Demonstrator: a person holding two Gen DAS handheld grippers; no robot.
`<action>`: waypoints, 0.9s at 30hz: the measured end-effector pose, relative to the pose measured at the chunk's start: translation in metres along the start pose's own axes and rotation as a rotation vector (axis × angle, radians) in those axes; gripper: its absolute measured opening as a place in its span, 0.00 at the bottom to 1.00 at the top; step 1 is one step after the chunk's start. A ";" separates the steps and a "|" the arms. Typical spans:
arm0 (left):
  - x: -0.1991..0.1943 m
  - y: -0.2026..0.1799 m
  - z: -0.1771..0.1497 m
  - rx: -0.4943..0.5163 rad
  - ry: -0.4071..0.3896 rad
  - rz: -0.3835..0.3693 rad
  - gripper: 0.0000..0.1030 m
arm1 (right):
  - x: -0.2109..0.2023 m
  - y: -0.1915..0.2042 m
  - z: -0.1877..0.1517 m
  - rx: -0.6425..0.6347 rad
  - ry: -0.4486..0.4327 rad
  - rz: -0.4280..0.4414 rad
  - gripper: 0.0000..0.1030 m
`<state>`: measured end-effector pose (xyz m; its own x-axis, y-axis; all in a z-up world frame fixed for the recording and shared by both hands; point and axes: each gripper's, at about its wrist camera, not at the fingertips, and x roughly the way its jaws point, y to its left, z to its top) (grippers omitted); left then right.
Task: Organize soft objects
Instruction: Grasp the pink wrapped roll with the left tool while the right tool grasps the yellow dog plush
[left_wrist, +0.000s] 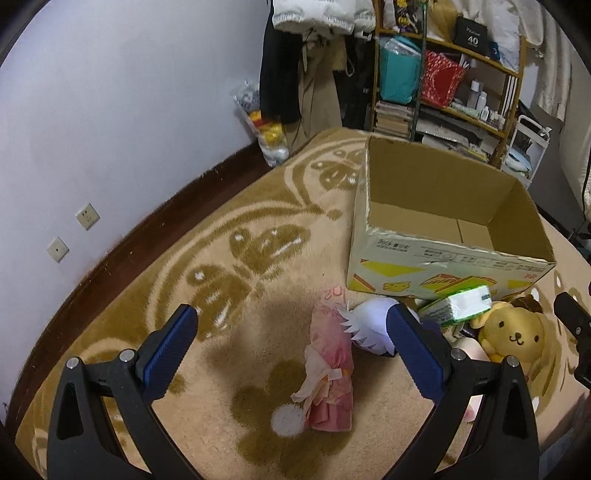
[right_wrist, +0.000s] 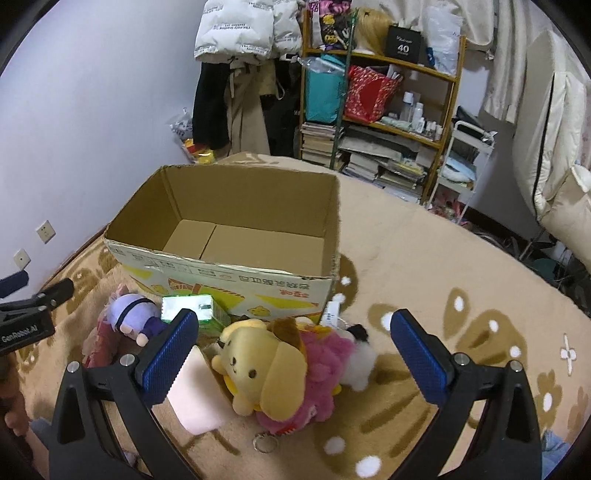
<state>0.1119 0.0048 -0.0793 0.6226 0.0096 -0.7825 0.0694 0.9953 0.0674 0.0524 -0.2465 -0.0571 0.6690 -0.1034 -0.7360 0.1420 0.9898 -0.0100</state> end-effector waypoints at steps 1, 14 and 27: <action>0.005 0.000 0.000 0.001 0.015 -0.002 0.98 | 0.003 0.001 0.000 0.003 0.005 0.011 1.00; 0.052 -0.007 -0.007 0.018 0.196 -0.014 0.98 | 0.046 0.004 0.011 -0.025 0.089 0.034 1.00; 0.064 0.000 -0.014 -0.026 0.286 -0.055 0.98 | 0.077 0.007 0.006 -0.009 0.190 0.107 0.98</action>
<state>0.1413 0.0069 -0.1379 0.3735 -0.0210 -0.9274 0.0745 0.9972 0.0074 0.1092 -0.2479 -0.1099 0.5305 0.0214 -0.8474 0.0706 0.9951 0.0693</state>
